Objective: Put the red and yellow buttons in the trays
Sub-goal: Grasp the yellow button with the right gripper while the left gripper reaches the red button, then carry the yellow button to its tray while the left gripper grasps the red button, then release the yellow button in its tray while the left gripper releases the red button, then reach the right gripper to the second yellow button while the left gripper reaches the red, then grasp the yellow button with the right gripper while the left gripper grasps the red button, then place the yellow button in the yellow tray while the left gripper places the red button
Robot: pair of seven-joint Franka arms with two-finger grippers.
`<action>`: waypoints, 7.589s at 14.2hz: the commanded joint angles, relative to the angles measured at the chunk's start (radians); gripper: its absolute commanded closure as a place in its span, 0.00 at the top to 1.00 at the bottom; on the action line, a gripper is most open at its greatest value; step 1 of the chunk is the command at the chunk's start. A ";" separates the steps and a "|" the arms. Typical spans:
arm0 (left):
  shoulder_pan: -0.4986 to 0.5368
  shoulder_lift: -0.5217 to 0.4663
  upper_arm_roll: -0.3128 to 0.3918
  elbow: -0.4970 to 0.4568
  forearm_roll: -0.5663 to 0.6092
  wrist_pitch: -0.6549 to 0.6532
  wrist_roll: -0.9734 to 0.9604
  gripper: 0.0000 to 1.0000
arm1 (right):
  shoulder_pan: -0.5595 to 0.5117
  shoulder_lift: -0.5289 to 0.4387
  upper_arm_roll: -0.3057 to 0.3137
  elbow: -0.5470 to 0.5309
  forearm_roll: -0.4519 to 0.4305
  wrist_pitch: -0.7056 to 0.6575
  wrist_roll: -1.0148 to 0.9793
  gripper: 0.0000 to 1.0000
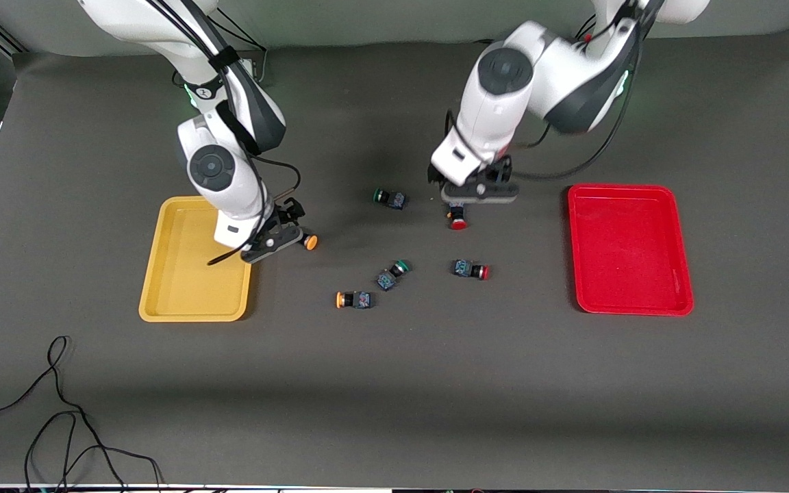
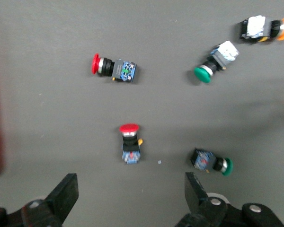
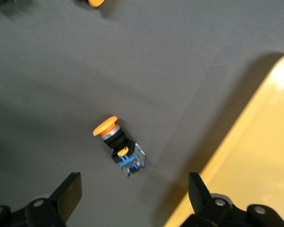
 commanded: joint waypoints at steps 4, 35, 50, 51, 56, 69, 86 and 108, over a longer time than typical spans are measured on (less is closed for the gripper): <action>-0.017 0.223 0.015 -0.013 0.102 0.171 -0.023 1.00 | -0.005 0.050 0.012 -0.206 -0.015 0.358 -0.034 1.00; 0.432 -0.083 0.021 0.034 -0.042 -0.322 0.430 0.15 | -0.155 -0.141 -0.444 -0.255 0.046 -0.065 -0.336 0.00; 0.637 0.142 0.024 -0.268 0.136 0.232 0.680 1.00 | -0.147 0.002 -0.182 0.158 0.046 -0.119 0.100 1.00; 0.637 0.125 0.023 -0.239 0.136 0.174 0.681 1.00 | -0.147 0.060 -0.143 0.289 0.046 -0.208 0.192 1.00; 0.618 0.099 0.012 0.031 0.113 -0.184 0.651 1.00 | -0.147 0.232 -0.045 0.656 0.158 -0.347 0.698 1.00; 0.229 0.156 0.000 0.237 0.010 -0.128 -0.822 1.00 | -0.052 0.566 0.133 0.771 0.160 -0.055 1.647 1.00; 0.081 0.506 0.007 0.231 0.325 0.207 -1.574 0.85 | -0.057 0.507 0.130 0.698 0.005 -0.162 1.528 0.00; 0.668 0.081 0.006 -0.035 0.138 -0.055 0.333 0.00 | -0.265 0.062 -0.141 -0.001 0.140 0.045 0.141 1.00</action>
